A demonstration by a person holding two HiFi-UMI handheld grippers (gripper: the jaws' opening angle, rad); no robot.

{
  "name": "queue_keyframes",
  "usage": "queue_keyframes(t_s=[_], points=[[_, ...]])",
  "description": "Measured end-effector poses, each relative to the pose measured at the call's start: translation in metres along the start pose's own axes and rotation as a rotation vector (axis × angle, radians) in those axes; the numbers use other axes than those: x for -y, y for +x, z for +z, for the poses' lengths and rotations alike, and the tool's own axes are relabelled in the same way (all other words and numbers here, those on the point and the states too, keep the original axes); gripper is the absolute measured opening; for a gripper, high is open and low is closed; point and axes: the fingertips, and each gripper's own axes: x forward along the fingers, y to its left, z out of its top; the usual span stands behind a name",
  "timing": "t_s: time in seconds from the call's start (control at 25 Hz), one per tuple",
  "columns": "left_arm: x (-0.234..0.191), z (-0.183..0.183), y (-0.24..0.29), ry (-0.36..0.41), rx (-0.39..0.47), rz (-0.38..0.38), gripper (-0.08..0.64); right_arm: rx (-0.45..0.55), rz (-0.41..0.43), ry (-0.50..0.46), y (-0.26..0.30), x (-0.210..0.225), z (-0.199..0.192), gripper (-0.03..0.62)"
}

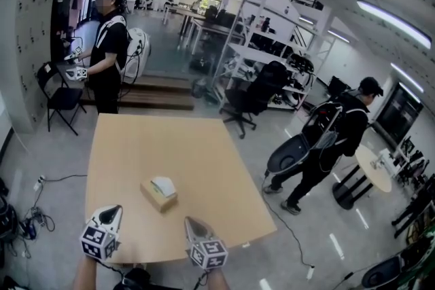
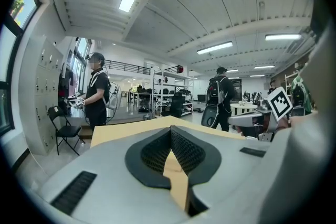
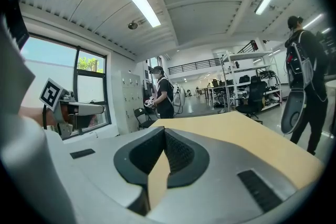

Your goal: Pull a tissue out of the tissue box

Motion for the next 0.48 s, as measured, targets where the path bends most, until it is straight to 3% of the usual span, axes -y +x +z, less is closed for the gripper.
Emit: queue_keyframes(t_s=[0.48], points=[[-0.030,-0.009,0.041,-0.017,-0.017,0.000,0.008,-0.011,0.004,0.005,0.045,0.014,-0.001,0.011]])
